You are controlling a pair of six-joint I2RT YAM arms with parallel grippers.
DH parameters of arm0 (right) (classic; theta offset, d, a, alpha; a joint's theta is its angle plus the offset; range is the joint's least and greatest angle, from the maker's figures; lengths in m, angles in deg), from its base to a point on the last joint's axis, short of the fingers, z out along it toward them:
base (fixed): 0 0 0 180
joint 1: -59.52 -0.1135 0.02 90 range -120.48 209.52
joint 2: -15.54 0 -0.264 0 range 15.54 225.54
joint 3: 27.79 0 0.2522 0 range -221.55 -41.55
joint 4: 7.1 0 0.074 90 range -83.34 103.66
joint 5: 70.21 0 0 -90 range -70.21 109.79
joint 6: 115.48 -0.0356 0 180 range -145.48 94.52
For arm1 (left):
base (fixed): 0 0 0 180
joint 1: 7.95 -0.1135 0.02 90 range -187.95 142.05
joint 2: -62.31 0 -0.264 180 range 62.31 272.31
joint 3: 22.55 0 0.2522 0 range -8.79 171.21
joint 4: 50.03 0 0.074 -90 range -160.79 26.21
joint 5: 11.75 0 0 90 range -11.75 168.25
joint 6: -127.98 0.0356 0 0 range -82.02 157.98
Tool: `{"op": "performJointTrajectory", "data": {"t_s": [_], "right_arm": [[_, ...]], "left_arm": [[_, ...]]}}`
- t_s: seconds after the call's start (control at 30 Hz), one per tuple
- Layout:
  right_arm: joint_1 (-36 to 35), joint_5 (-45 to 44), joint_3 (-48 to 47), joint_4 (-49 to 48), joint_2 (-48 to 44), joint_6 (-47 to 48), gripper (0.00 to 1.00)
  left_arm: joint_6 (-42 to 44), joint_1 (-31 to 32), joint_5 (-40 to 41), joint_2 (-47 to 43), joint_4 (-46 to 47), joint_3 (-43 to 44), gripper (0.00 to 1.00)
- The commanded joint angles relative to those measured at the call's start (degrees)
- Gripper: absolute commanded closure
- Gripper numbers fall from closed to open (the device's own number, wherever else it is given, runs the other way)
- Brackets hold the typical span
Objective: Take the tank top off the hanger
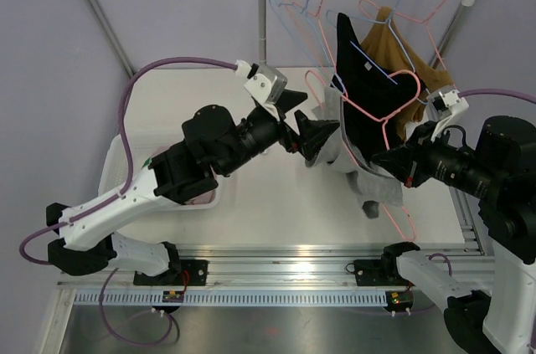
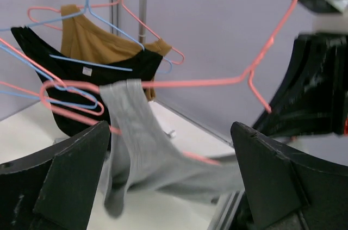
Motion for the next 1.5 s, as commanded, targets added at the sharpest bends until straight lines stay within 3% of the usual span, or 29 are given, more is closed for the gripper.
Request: {"op": "performJointTrajectory", "data": {"t_s": [0.0, 0.3, 0.4, 0.43, 0.47, 0.53, 0.63, 0.67, 0.77, 0.9, 0.97, 1.17, 1.27, 1.37, 1.43, 1.47], "right_arm": [[-0.59, 8.17, 0.55, -3.38, -3.24, -0.25, 1.00], [-1.29, 8.97, 1.43, -3.91, -4.04, -0.78, 1.00], [-1.38, 9.23, 1.26, -4.26, -3.86, -0.78, 1.00], [-1.46, 8.97, 1.26, -4.26, -3.86, -0.69, 1.00], [-1.46, 8.53, 1.34, -4.26, -3.77, -0.60, 1.00], [-2.08, 6.60, 1.52, -4.00, -3.60, -0.16, 1.00], [-2.61, 4.49, 2.57, -3.82, -3.16, 0.28, 1.00], [-2.78, 4.40, 3.10, -3.90, -2.90, 0.45, 1.00], [-4.10, 5.71, 3.97, -3.82, -3.07, 1.77, 1.00], [-10.76, 1.34, 5.03, -1.63, -3.33, 3.70, 1.00], [-14.90, 0.45, 5.12, -1.10, -3.51, 4.93, 1.00], [-17.29, 8.96, 1.96, -4.34, -4.30, 7.04, 1.00], [-17.37, 6.44, 3.71, -9.86, -6.40, 5.48, 1.00], [-17.37, 3.88, 10.29, -19.35, -9.91, 3.02, 1.00], [-17.29, 0.47, 17.81, -29.53, -13.33, -0.83, 1.00], [-17.28, -0.34, 20.91, -38.36, -14.48, -2.26, 1.00]], "left_arm": [[2.33, 0.24, 4.78, 4.72, 2.12, 5.11, 0.06], [2.42, 0.24, 8.49, 7.47, 2.29, 1.88, 0.26], [2.77, 0.15, 9.27, 7.99, 2.21, 1.16, 0.49], [2.86, 0.24, 9.80, 8.17, 1.86, 1.69, 0.65], [2.86, 0.15, 10.24, 8.61, 1.07, 1.87, 0.71], [2.86, 0.15, 11.21, 8.52, 0.54, 1.96, 0.78], [2.86, 0.15, 12.09, 7.21, 0.36, 0.64, 0.81], [2.77, 0.15, 13.05, 6.86, 0.10, 0.03, 1.00], [1.55, 0.07, 22.52, 5.36, -2.53, -0.24, 1.00], [-7.29, -2.20, 43.59, 1.33, -11.04, 0.46, 1.00], [-11.10, -4.93, 45.49, -2.71, -17.09, 0.37, 1.00], [-11.82, -13.03, 38.82, -9.23, -20.64, -0.07, 1.00], [-11.64, -13.56, 33.47, -8.62, -23.81, 0.90, 1.00], [-11.99, -13.56, 24.51, -8.70, -24.08, -2.07, 1.00], [-13.66, -13.56, 17.48, -9.40, -22.86, -4.62, 1.00], [-13.75, -13.30, 9.62, -10.89, -21.02, -9.25, 1.00]]}}
